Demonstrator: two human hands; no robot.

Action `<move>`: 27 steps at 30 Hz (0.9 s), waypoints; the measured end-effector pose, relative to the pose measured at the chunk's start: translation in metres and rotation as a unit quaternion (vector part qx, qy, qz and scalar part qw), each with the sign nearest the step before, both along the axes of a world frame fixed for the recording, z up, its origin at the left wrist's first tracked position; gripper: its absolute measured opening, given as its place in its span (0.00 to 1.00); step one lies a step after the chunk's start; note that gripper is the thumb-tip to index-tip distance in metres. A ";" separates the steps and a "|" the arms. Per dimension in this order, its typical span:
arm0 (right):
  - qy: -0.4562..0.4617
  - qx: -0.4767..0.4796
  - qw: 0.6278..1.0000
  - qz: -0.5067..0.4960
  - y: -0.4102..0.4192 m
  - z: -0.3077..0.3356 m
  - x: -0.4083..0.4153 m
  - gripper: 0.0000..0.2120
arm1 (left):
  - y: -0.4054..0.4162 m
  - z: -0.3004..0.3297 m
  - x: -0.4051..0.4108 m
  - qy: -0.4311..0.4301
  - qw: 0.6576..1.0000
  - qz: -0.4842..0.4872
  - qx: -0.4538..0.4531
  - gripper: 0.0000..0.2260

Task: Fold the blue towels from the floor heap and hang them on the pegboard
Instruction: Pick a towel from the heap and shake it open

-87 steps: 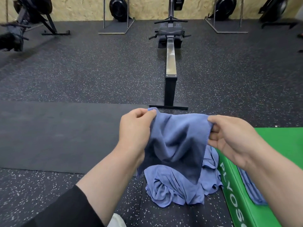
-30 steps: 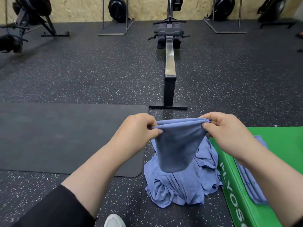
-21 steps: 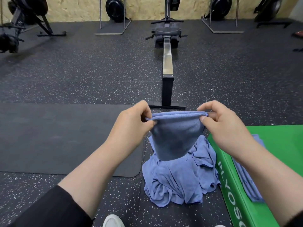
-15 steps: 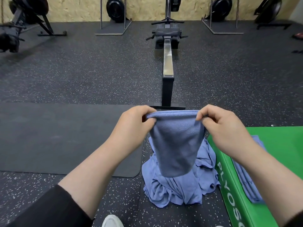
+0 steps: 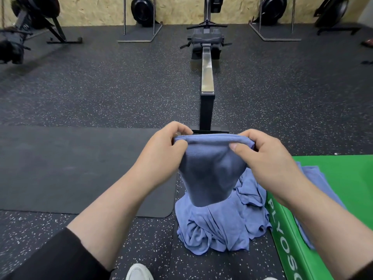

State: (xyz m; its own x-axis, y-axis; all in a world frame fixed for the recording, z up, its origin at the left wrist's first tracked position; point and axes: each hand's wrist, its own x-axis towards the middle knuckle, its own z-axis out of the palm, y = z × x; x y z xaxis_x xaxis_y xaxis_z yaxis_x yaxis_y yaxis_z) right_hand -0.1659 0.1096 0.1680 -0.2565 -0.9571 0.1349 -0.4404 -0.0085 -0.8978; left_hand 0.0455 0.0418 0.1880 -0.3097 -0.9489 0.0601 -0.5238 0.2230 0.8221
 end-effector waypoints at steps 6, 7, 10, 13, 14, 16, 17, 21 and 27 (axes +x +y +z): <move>0.002 -0.010 1.000 0.022 0.003 0.007 0.002 0.04 | 0.002 -0.003 -0.004 -0.019 0.997 -0.071 -0.009 0.06; 0.010 -0.008 1.000 0.022 0.002 0.007 0.001 0.03 | 0.002 -0.005 -0.005 -0.032 0.997 -0.068 -0.014 0.06; 0.041 0.002 0.999 0.004 0.001 0.003 0.000 0.02 | 0.004 -0.006 -0.010 -0.063 0.996 -0.061 -0.007 0.10; 0.078 0.008 0.997 -0.016 -0.001 -0.003 0.000 0.05 | 0.009 -0.009 -0.018 -0.076 0.993 -0.085 0.040 0.07; 0.091 0.010 0.996 -0.019 -0.002 -0.005 0.001 0.05 | 0.011 -0.010 -0.021 -0.078 0.992 -0.085 0.055 0.05; 0.117 0.013 0.993 -0.024 -0.002 -0.007 0.002 0.05 | 0.014 -0.013 -0.027 -0.056 0.992 -0.067 0.092 0.03; 0.130 0.015 0.991 -0.025 -0.002 -0.007 0.003 0.05 | 0.015 -0.014 -0.029 -0.023 0.990 -0.052 0.126 0.05; 0.176 0.020 0.984 -0.012 0.001 -0.005 0.011 0.04 | 0.019 -0.016 -0.037 0.095 0.970 0.011 0.224 0.12; 0.197 0.032 0.978 0.066 0.008 0.000 0.022 0.06 | 0.019 -0.013 -0.038 0.156 0.967 0.056 0.195 0.15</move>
State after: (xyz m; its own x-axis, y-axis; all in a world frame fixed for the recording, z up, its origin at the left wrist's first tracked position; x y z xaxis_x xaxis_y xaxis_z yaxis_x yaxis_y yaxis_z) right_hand -0.1438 0.1178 0.1677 -0.0697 -0.9882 0.1366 -0.7511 -0.0381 -0.6591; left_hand 0.0072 0.0609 0.1746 -0.2274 -0.9448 -0.2359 -0.2396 -0.1805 0.9540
